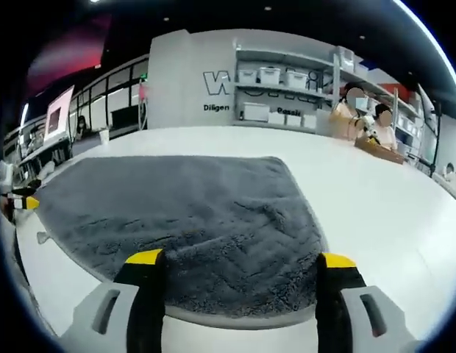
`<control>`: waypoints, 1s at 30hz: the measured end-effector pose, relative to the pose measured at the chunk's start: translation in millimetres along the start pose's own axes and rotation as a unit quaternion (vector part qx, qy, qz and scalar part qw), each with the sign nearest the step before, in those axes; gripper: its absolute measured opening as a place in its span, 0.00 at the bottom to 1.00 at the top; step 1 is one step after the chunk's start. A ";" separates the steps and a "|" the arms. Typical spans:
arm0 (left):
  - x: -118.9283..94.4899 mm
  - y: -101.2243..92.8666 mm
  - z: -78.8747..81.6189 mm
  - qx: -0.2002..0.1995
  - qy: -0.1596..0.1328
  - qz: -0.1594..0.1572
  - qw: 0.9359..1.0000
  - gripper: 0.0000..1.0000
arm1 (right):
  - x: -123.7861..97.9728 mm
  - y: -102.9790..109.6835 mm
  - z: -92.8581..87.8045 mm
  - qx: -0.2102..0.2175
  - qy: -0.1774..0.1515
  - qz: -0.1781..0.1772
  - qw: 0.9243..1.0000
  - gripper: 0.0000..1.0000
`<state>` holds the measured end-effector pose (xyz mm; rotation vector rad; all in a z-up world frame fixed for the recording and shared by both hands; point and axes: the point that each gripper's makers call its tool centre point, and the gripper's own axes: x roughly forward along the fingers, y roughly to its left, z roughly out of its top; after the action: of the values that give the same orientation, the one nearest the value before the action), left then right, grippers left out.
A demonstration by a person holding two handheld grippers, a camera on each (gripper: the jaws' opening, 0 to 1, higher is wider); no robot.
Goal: Open the folded towel by lifting each exposed corner and separating the folded layers until the towel lies flat within the target outline without major curled edges
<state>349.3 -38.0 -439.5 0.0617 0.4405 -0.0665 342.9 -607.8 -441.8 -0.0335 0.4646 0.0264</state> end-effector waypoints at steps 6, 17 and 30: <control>3.8 -2.4 -2.9 -0.016 -0.001 -0.015 1.000 0.99 | 0.7 3.7 -1.9 0.003 -0.002 0.007 1.000 0.80; 1.7 0.6 -1.9 -0.011 -0.030 -0.024 0.999 0.99 | -4.4 -0.9 -4.9 0.004 -0.018 0.017 1.000 0.84; -2.2 3.1 -4.3 -0.007 -0.019 -0.030 0.999 0.99 | -6.7 -1.3 -6.0 0.001 -0.025 0.024 0.999 0.86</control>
<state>345.7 -34.6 -442.3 0.0324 0.4046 -0.1237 334.2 -609.5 -444.1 -0.0199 0.4150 0.0735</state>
